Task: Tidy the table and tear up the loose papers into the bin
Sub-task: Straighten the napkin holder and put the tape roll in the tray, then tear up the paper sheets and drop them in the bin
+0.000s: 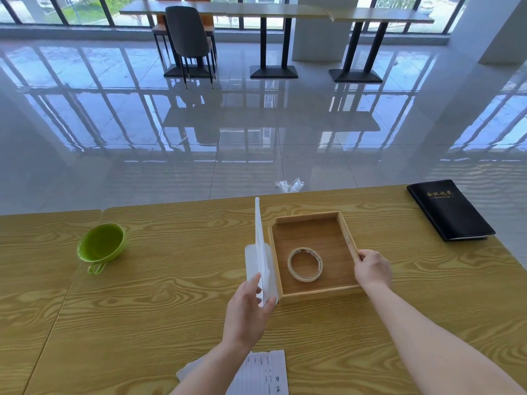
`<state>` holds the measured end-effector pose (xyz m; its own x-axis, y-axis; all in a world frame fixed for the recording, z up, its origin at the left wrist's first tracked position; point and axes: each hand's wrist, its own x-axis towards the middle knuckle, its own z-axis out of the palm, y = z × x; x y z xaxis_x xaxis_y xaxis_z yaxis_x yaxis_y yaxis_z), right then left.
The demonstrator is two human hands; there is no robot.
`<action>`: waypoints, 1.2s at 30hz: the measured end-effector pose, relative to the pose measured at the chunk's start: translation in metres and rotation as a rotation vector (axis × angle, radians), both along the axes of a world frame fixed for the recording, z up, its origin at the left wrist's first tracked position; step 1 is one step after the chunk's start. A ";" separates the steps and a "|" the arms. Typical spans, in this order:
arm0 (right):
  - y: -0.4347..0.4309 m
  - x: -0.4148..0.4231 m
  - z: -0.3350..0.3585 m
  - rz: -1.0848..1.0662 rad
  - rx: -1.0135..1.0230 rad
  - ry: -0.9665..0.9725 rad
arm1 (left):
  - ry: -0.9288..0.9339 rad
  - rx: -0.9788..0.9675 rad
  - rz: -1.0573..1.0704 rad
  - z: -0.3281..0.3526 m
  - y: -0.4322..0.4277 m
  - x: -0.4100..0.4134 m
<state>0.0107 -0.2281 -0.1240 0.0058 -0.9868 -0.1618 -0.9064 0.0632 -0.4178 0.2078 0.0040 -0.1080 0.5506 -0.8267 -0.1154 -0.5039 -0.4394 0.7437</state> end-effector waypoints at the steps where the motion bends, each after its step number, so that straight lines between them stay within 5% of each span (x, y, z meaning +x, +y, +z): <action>1: 0.001 0.000 0.002 0.015 0.010 0.002 | -0.004 0.005 -0.005 0.000 0.001 0.000; 11: 0.025 0.000 0.022 0.122 -0.042 0.018 | -0.215 0.140 -0.085 0.015 -0.001 0.011; 24: 0.110 0.028 0.045 0.457 -0.124 -0.204 | -0.249 0.250 -0.012 0.020 0.046 0.028; 36: 0.149 0.035 0.048 0.596 -0.067 -0.129 | -0.253 0.332 0.002 0.020 0.083 0.032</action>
